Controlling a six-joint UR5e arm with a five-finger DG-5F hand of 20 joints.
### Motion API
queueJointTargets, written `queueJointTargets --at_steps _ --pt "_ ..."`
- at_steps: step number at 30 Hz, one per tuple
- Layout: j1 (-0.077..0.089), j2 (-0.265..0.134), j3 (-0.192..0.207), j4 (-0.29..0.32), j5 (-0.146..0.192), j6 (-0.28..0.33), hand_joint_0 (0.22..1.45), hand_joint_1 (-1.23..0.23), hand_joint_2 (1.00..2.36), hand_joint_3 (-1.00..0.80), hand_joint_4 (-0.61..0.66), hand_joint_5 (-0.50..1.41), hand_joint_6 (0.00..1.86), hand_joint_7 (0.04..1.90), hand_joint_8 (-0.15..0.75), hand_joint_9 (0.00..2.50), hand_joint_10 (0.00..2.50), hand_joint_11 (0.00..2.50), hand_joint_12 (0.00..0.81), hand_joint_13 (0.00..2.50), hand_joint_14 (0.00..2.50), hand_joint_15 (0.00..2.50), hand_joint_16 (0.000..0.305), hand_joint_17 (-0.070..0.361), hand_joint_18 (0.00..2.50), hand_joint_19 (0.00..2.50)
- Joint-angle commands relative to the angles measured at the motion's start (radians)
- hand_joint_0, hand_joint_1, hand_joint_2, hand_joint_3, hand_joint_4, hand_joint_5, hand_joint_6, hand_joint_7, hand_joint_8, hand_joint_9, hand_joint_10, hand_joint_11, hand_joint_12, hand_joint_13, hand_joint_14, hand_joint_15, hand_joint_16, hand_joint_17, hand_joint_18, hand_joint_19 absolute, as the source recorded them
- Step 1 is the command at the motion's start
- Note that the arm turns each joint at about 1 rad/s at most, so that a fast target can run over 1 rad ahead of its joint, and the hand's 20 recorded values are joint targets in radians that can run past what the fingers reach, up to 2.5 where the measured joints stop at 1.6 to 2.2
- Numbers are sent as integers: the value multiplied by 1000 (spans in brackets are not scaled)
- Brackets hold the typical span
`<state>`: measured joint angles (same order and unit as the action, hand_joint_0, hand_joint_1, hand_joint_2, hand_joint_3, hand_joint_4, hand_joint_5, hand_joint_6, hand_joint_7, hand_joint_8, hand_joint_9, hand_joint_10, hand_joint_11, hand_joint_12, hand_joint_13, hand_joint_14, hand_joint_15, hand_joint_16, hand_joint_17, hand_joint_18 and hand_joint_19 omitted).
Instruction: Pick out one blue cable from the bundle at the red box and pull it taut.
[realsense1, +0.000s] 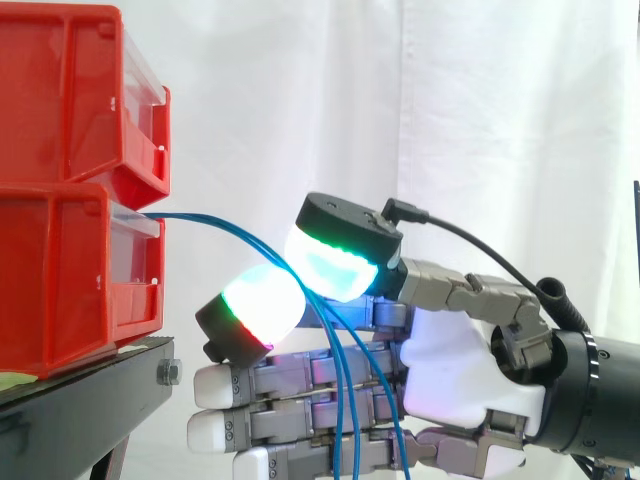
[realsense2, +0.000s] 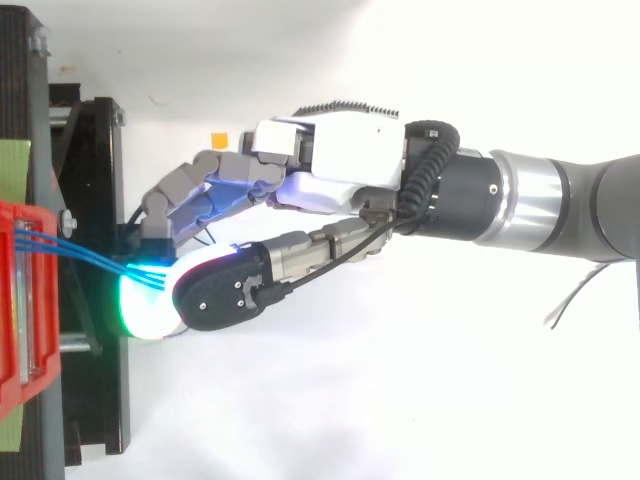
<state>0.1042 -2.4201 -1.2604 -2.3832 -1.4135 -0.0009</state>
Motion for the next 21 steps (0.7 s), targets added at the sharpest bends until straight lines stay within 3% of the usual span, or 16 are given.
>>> queueJointTargets --at_steps 1,10,21 --pt "-8 6 18 -45 -32 16 615 -675 1023 118 -177 -208 941 921 256 604 18 477 318 532 12 342 41 92 455 418" --pt "-14 59 19 -165 -33 4 613 -680 1021 120 -176 -204 936 935 261 615 17 474 322 540 12 345 42 94 463 417" --pt "-15 72 19 -203 -32 2 603 -696 1026 66 -148 -209 921 934 250 612 16 466 313 533 13 348 40 89 450 430"
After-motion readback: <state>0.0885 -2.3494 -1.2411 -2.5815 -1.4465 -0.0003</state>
